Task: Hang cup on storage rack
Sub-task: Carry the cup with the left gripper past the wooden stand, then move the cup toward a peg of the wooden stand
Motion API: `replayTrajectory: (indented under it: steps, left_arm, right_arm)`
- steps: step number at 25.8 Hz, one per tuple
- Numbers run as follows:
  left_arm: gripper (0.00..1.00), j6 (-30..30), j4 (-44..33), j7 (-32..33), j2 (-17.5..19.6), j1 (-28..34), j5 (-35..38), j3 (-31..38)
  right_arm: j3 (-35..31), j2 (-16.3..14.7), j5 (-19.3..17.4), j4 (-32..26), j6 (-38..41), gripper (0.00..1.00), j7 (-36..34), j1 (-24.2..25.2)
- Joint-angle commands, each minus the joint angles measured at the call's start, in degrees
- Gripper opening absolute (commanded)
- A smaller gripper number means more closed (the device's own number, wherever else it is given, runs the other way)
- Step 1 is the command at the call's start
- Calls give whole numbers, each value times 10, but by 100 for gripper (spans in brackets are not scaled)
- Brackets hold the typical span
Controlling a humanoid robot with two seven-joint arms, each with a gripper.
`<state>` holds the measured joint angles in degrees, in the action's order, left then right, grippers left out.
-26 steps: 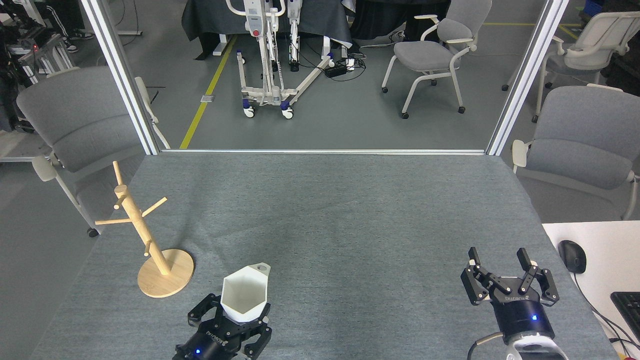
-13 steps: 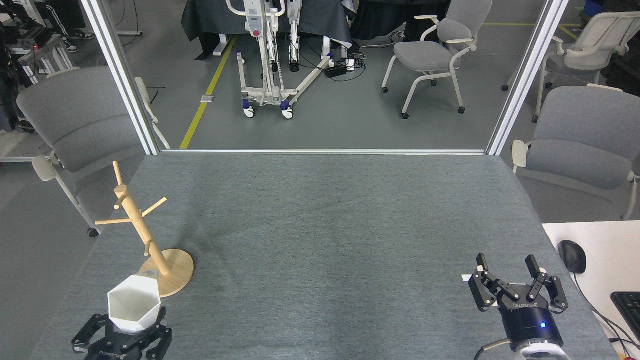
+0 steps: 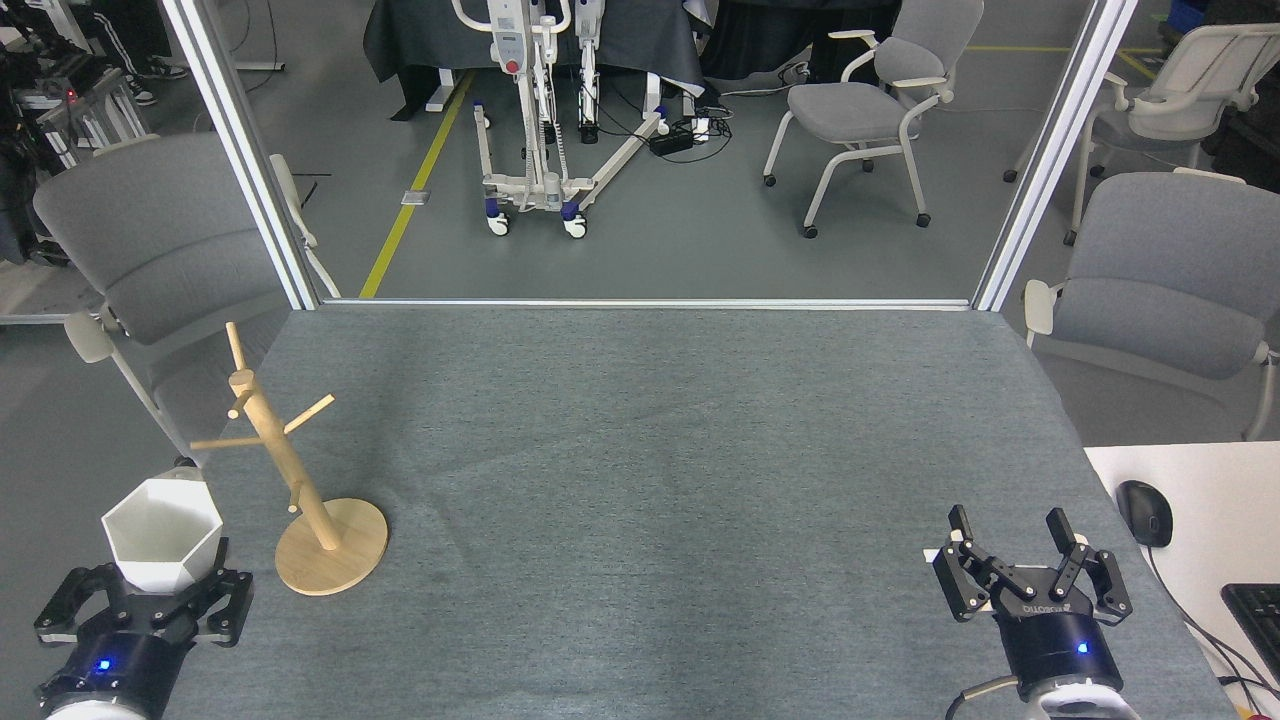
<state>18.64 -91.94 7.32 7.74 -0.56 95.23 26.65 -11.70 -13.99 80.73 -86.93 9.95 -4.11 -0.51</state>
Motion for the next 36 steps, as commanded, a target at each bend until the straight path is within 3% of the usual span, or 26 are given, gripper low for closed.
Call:
replayTrajectory:
  steps: [1,11,23,36]
  left_arm:
    - [0,-3,28,5,10,-36,17,11]
    - [0,-19,102,23,25,-125,58,26]
    - [0,-10,98,22,23,-113,104,20]
    - [0,-18,106,21,15,-113,129,-30]
  right_arm:
    - [0,-2,0,3,2,100,1,-2]
    - [1,-2,0,9,1,100,2,-23]
    - [1,-2,0,17,2,100,2,-29]
    - [1,-3,0,17,2,100,2,-31]
